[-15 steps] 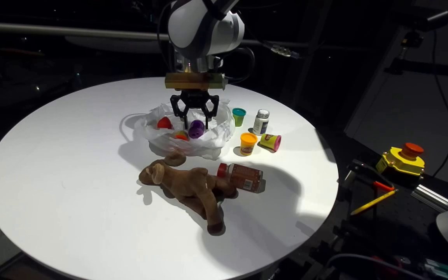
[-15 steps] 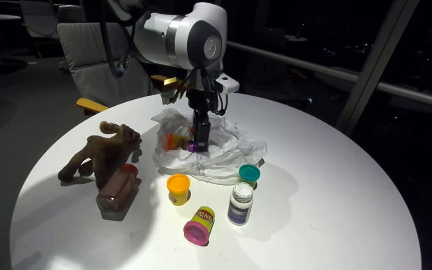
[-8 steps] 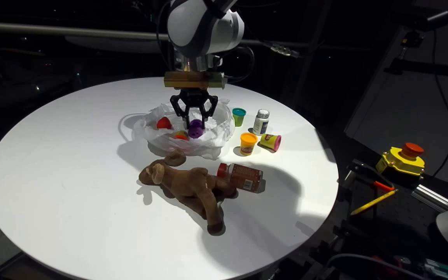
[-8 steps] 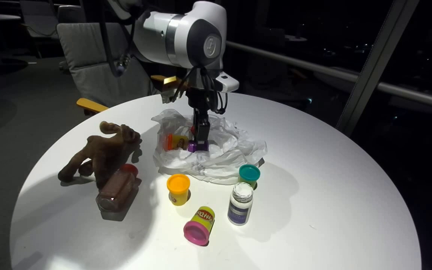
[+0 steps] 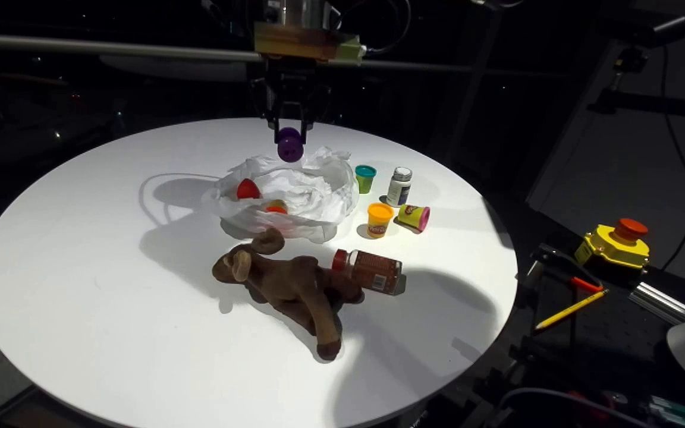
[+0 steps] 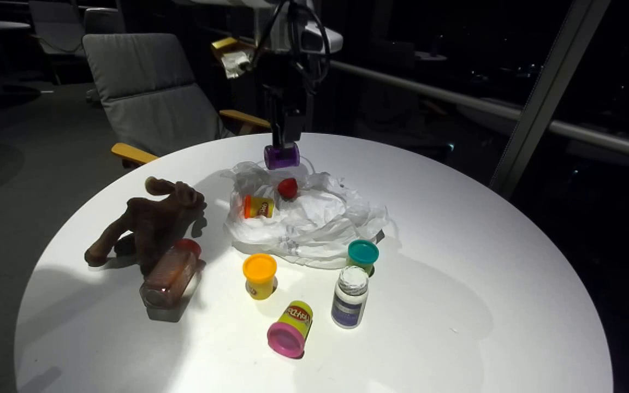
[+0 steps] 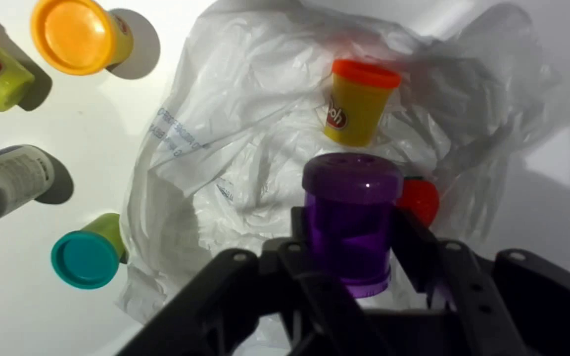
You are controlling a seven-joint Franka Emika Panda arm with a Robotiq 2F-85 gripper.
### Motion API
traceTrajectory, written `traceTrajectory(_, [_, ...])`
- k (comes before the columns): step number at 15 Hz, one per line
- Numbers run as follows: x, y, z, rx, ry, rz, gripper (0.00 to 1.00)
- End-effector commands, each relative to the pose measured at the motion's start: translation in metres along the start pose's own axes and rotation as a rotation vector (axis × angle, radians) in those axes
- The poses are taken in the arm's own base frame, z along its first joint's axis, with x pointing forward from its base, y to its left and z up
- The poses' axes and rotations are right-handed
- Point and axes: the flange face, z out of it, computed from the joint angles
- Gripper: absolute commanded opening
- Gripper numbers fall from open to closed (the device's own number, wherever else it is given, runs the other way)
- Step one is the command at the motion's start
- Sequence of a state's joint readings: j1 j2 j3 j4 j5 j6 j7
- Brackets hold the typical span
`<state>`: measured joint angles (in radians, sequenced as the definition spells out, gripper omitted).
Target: Remove the things from the plastic bag and put them on the table
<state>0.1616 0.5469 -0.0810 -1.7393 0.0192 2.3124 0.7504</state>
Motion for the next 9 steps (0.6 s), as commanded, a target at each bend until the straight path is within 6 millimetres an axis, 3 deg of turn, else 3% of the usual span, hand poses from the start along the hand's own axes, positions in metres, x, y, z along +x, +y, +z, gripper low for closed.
traceTrajectory(1, [-0.058,0.029,-0.046,0.009,-0.038,-0.183,0.2])
traceTrajectory(2, [-0.073,0.035,-0.052,0.01,-0.053,-0.23,0.2])
traceTrajectory(5, [-0.122,0.059,-0.043,-0.024,-0.095,-0.391,0.2])
traceTrajectory(9, [-0.183,0.101,-0.008,-0.075,-0.128,-0.588,0.2])
